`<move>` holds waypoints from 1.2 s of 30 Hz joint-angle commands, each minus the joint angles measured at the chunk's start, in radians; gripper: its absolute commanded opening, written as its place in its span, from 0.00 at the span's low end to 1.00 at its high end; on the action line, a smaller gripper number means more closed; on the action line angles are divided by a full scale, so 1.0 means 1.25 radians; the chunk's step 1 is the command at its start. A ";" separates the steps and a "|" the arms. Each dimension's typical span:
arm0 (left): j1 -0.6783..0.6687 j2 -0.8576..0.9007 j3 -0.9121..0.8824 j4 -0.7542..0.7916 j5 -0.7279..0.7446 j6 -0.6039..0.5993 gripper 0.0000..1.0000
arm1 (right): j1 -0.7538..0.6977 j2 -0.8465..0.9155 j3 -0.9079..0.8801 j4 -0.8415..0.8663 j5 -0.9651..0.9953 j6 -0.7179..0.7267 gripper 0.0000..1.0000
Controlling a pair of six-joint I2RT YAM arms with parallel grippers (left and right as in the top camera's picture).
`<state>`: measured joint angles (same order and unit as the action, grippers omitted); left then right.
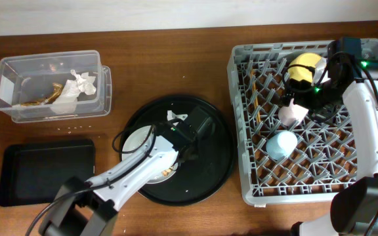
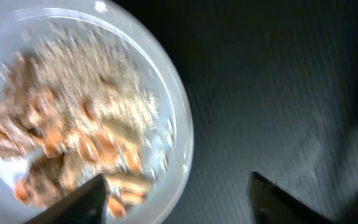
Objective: Sort waste into correct bins and load items into the dishwasher rack
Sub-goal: 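Grasp the white plate's rim with the left gripper and lift it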
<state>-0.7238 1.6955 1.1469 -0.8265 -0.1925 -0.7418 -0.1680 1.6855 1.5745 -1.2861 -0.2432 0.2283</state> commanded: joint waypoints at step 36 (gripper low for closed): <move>-0.085 0.182 0.132 -0.157 -0.173 -0.154 0.01 | -0.003 -0.022 0.010 0.000 0.010 -0.002 0.99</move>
<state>-0.8310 1.9114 1.2724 -0.9752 -0.4026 -0.9016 -0.1680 1.6855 1.5745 -1.2861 -0.2432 0.2283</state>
